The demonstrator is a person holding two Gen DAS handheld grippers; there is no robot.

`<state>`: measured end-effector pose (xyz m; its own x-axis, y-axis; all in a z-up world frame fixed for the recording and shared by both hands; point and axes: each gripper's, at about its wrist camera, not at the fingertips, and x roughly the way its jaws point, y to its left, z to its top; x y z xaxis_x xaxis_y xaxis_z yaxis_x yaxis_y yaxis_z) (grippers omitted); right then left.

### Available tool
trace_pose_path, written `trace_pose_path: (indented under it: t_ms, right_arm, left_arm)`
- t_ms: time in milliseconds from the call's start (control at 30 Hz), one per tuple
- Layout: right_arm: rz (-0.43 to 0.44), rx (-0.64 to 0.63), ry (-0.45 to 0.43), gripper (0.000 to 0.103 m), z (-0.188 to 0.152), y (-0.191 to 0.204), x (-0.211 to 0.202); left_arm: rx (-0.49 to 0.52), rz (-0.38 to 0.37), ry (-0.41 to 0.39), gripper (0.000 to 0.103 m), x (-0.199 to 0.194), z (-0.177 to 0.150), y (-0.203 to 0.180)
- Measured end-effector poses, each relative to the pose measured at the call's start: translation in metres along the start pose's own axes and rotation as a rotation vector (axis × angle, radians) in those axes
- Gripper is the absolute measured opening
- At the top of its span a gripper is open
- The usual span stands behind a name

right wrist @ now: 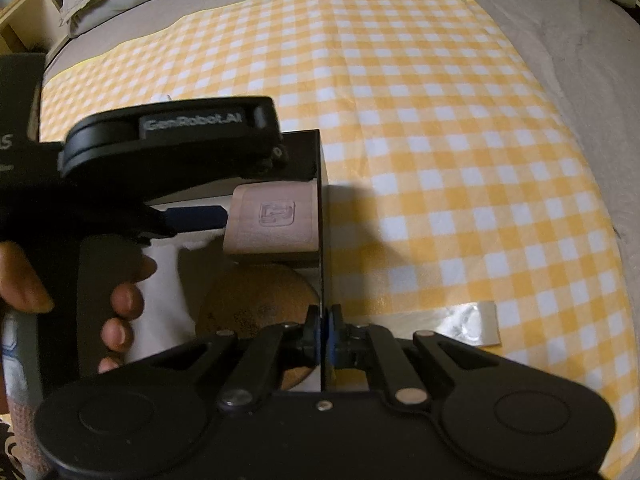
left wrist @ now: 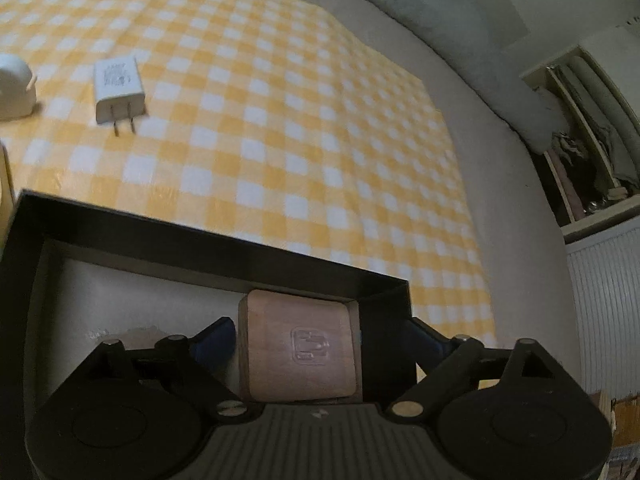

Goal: Organize rigid objects
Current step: 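Carry the wooden coaster with the left tool into the box and release, then reach the left tool to the clear pill case and grasp it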

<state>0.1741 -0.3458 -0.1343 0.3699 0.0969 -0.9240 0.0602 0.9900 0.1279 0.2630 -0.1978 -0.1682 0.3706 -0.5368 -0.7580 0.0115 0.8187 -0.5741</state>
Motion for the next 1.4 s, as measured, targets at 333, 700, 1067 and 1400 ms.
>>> trace_pose_path:
  t_ms: [333,700,1067,1400]
  right_arm:
    - [-0.019,-0.002,0.007,0.004,0.002,0.002,0.001]
    - [-0.091,-0.037,0.052,0.003,-0.007,0.010,0.001]
    - [-0.173,-0.086,0.053,0.004,-0.009,0.026,-0.004]
    - [-0.126,-0.074,0.033,0.003,-0.011,0.019,-0.007]
  left_arm:
    - [0.077,-0.017,-0.009,0.095,-0.037,0.000,-0.007]
    - [0.293,0.000,-0.119,0.103,-0.116,-0.005,-0.006]
    - [0.429,0.123,-0.267,0.103,-0.180,-0.003,0.032]
    - [0.409,0.310,-0.341,0.103,-0.210,0.033,0.120]
